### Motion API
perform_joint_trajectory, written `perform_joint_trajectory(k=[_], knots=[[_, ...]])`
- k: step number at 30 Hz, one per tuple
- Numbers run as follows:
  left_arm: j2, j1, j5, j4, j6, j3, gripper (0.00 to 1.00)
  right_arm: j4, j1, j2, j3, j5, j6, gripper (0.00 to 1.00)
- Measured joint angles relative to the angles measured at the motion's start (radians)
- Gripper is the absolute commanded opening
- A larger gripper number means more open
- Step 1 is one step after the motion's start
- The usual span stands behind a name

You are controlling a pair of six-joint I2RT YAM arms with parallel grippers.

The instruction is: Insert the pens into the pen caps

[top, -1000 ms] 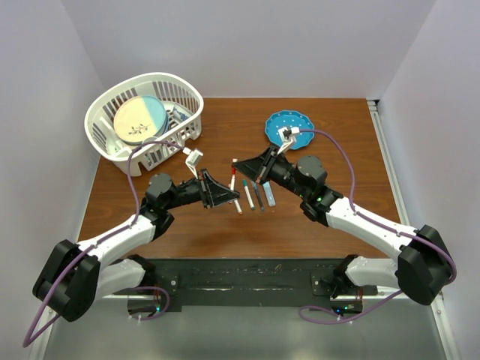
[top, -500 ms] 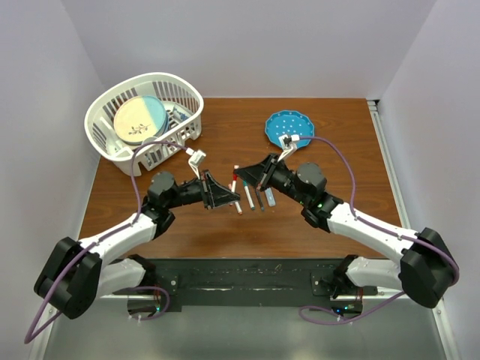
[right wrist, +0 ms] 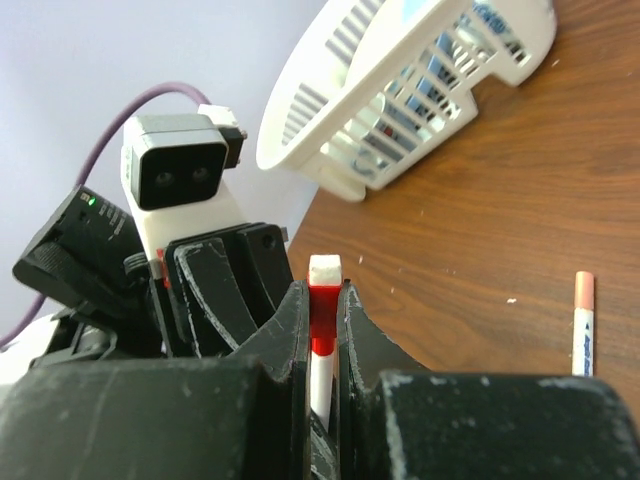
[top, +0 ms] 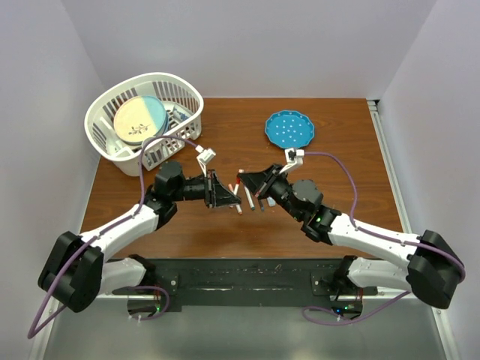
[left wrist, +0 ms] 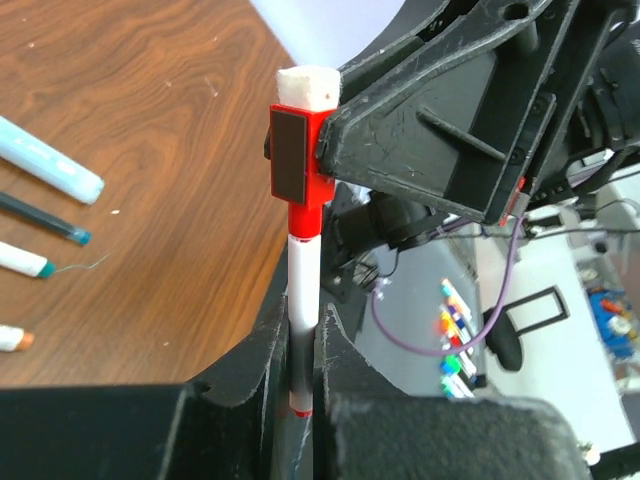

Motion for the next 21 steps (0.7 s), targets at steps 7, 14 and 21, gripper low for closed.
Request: perform_joint_trajectory(k=[7, 14, 21], knots=[[-0.002, 0.0, 0.004, -0.208, 0.137, 0.07, 0.0, 0.031, 0.076, 0.007, -0.027, 0.159, 0.027, 0.0], [-0.019, 0.008, 0.02, -0.202, 0.149, 0.055, 0.0, 0.074, 0.112, 0.028, -0.03, 0.208, 0.023, 0.0], [-0.046, 0.058, 0.128, -0.024, 0.076, -0.018, 0.0, 0.112, 0.14, 0.026, -0.028, 0.179, 0.003, 0.0]])
